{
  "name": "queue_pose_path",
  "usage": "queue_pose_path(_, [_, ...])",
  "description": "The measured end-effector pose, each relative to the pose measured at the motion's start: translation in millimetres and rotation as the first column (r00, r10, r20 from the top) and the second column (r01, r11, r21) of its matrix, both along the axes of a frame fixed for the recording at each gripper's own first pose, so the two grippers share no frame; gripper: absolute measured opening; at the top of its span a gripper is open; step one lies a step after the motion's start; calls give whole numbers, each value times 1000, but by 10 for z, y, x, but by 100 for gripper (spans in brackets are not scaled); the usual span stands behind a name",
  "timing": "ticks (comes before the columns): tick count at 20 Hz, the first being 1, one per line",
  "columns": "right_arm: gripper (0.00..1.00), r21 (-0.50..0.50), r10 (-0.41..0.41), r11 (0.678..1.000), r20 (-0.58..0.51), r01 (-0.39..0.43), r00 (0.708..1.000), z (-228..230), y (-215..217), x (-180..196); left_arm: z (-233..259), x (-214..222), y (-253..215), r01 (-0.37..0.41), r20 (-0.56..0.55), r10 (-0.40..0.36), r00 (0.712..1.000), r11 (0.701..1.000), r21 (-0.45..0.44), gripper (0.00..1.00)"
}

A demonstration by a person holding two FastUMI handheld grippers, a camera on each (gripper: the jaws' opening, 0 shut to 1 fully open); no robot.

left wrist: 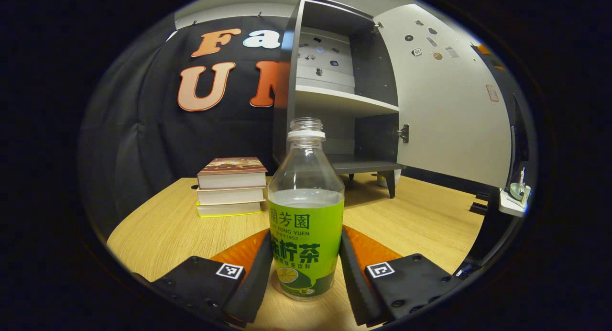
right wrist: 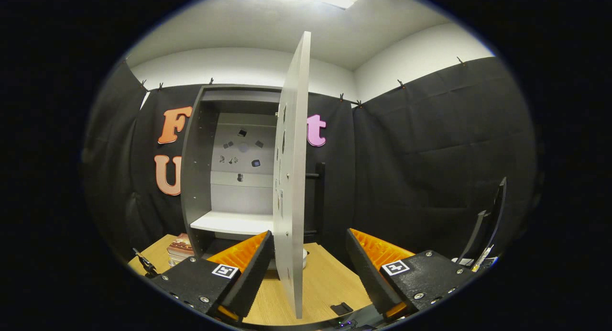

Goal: Open the cabinet door with the right hand, grasp the bottle in the cabinet with the left hand and place it on the coaster, then close the cabinet door with the right hand.

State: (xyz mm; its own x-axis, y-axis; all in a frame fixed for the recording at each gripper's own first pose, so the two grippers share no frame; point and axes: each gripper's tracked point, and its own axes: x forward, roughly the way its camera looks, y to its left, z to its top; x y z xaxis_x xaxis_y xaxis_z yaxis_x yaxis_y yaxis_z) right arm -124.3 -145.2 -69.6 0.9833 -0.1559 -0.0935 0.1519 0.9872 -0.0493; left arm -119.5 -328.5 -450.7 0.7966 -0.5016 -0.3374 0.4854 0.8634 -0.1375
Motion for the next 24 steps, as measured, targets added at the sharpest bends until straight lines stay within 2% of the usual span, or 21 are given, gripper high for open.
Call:
queue_pose_path(4, [93,11,16,1000,-13,-16,1000,-50,60,34,8,-17,-21,1,15,-2,1000,1000,20,81])
queue_pose_path(10, [93,23,21,1000,-18,-21,1000,-70,61,59,96,38,37,-18,2,18,1000,1000,-8,83])
queue_pose_path(12, [93,30,18,999,-16,-17,1000,-68,41,59,172,44,60,-22,8,22,1000,1000,-14,90])
queue_pose_path(24, [93,87,15,996,-22,-13,1000,-126,-105,-3,851,161,-135,4,97,-3,995,1000,-14,90])
